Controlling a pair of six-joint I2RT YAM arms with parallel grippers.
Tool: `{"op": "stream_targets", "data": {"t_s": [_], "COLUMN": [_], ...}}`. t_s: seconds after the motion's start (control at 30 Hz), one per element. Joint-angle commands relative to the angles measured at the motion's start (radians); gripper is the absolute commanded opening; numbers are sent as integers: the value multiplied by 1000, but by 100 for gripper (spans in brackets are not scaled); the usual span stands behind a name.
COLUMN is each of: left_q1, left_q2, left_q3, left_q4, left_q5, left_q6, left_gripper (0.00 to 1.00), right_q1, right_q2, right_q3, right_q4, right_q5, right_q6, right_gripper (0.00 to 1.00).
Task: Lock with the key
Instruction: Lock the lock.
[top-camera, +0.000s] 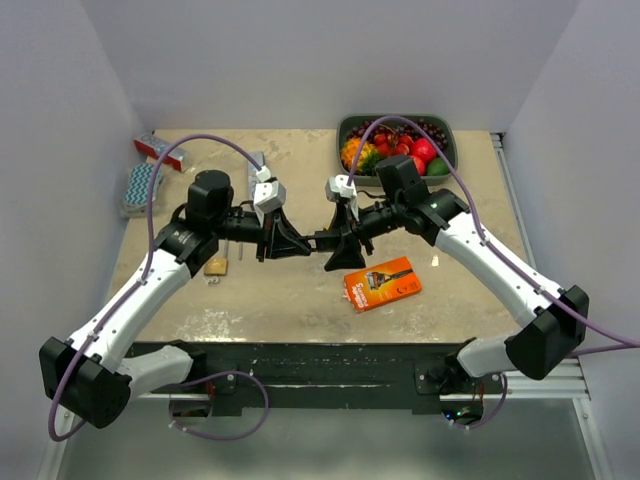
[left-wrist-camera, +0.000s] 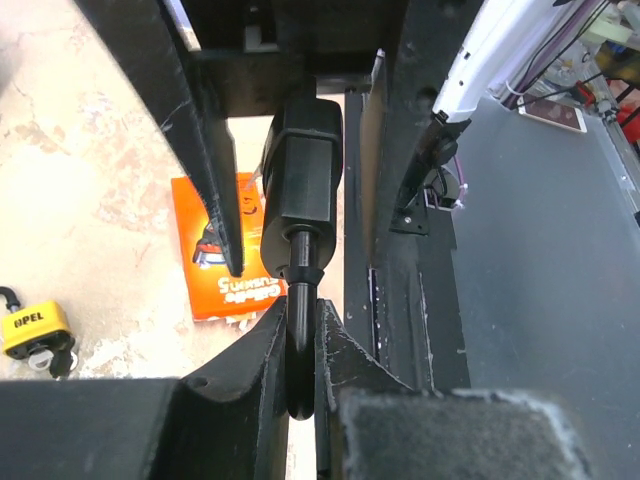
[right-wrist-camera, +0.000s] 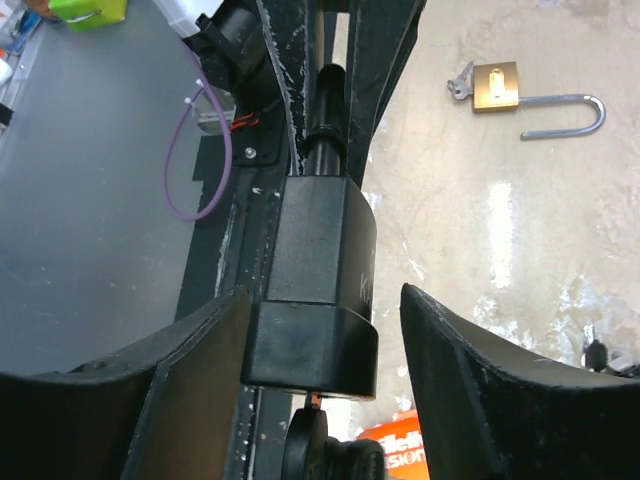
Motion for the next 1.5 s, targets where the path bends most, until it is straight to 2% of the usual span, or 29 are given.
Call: {"op": "stream_targets", "data": {"t_s": [0.0,0.03,0.1,0.2,0.33,0.43,0.5,0.53,0.6,0.77,0.9,0.97,1.0,1.1,1.2,1.27,1.4,1.47], "left_q1": [-3,-3,-4,-9,-26,-34,-35,-34,-12,57,65,66,66,66,66,63,46,20], "left_q2": [-8,-5,0,7,20,27,33,33,32,4,-8,-14,-17,-22,-22,-14,-5,1], "left_q3": [75,75,77,82,92,91,92,95,109,123,128,117,114,97,86,86,86,85], "left_q4": [60,65,83,102,102,111,109,88,-8,-275,-374,-371,-360,-281,-210,-190,-167,-161], "left_q5": [54,52,52,51,43,45,51,60,60,51,19,6,8,22,31,40,51,52], "left_q6": [49,46,32,18,12,-8,-10,-10,68,326,409,412,403,336,268,250,230,219], "left_gripper": [0,0,0,0,0,0,0,14,33,41,47,45,39,30,26,24,11,8], "right_q1": [1,1,8,22,36,41,42,41,27,1,1,2,1,1,2,7,10,13], "right_q2": [-8,-7,-8,-8,-8,-10,-11,-11,-17,-51,-66,-69,-71,-73,-71,-71,-69,-65], "right_q3": [46,45,36,28,28,33,34,33,33,0,-21,-23,-24,-21,-18,-15,-13,-15], "right_q4": [-10,-7,4,27,66,76,77,79,88,172,198,197,197,200,194,194,211,229], "right_q5": [-30,-30,-31,-28,-24,-27,-31,-48,-57,-80,-83,-86,-85,-83,-86,-86,-86,-86], "right_q6": [-43,-41,-38,-35,-15,-5,15,32,77,179,199,198,195,190,183,184,192,216], "right_gripper": [58,52,51,38,29,0,0,0,0,0,0,0,0,0,0,0,0,0]}}
